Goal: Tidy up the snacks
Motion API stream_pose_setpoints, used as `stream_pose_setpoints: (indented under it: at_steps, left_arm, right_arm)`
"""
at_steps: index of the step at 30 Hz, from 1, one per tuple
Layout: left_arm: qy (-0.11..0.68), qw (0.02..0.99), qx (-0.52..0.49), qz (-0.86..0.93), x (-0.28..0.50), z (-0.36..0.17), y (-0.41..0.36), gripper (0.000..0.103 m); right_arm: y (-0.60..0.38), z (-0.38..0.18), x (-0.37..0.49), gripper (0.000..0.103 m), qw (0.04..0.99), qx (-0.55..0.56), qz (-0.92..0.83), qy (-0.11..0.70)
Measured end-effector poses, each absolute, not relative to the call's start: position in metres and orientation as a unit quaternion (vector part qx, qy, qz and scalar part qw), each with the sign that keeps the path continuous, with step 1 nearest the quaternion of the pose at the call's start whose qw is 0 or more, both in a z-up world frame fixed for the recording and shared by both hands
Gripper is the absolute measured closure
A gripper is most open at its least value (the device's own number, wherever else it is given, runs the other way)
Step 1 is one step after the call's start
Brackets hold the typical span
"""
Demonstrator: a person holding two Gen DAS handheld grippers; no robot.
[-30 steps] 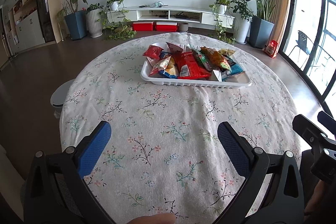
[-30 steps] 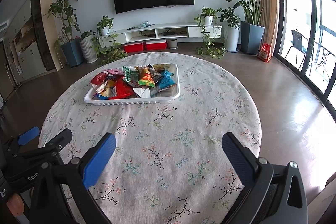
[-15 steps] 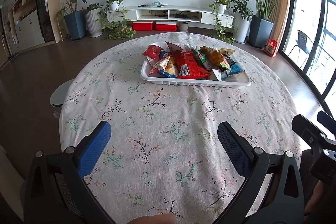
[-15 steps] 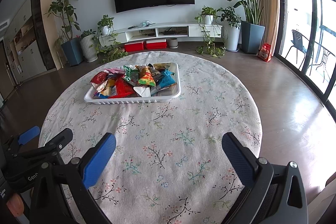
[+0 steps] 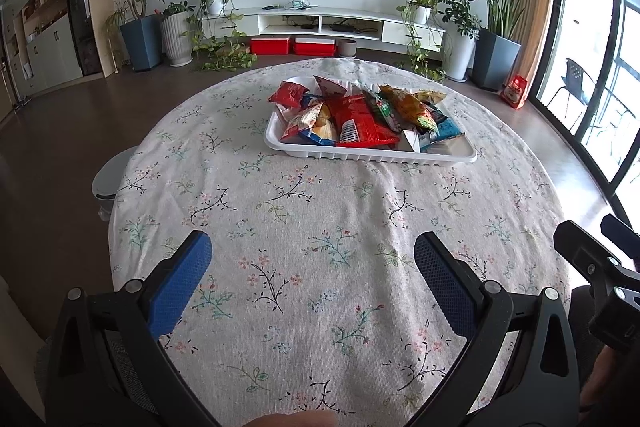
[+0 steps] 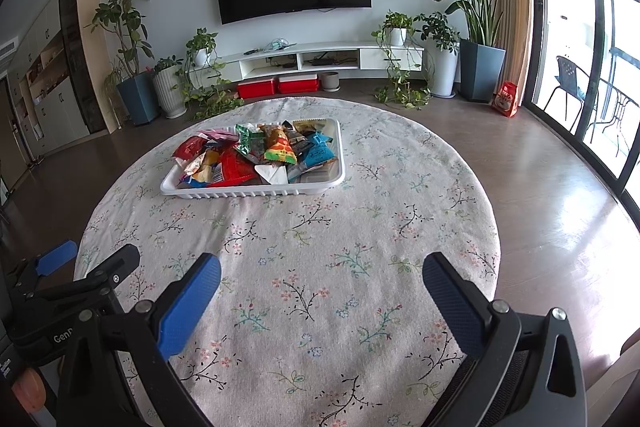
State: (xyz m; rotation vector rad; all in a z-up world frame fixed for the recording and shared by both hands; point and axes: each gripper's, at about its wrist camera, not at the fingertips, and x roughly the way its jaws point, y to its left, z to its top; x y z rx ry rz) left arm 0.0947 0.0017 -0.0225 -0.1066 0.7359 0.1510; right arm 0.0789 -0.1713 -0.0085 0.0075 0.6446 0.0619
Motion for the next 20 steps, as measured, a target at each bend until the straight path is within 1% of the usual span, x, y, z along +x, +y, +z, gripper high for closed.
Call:
stream_pose_setpoints:
  at_steps: [20]
  left_arm:
    - [0.349, 0.932, -0.046, 0.088, 0.097, -0.013, 0.007, 0.000]
  right_arm:
    - [-0.169, -0.014, 0.067, 0.000, 0.946, 0.007, 0.032, 0.323]
